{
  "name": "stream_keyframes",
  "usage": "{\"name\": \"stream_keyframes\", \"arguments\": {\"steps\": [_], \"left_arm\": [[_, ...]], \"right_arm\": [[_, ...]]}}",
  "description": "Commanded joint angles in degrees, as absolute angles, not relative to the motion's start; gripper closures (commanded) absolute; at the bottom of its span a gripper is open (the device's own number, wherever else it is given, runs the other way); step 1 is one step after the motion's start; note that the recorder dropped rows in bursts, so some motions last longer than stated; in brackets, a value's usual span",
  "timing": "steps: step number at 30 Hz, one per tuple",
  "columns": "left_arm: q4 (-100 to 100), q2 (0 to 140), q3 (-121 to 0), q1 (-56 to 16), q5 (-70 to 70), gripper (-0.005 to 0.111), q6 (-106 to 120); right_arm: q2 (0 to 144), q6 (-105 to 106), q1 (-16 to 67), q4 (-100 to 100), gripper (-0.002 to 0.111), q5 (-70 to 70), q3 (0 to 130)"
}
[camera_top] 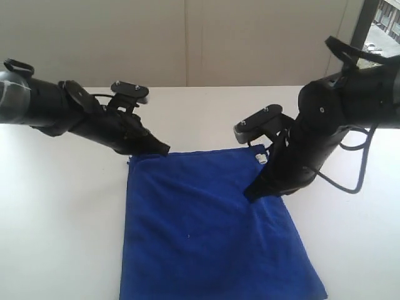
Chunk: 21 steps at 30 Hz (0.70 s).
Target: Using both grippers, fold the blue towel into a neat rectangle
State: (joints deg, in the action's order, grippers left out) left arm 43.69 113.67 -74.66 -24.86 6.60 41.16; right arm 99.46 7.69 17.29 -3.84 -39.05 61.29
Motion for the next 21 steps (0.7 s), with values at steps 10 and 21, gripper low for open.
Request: {"name": "stream_keyframes", "arguments": {"steps": [10,21], "left_arm": [[43.1,105.6,-67.1,-24.8,25.5,0.107,43.8],[44.8,105.6,-57.2,-24.8,18.3,0.107,43.9]], "right_arm": [[109.4,10.7,16.5,-4.5,0.108,-39.9,72.1],[116.2,11.4,16.0,-4.5,0.108,-41.3,72.7]]}}
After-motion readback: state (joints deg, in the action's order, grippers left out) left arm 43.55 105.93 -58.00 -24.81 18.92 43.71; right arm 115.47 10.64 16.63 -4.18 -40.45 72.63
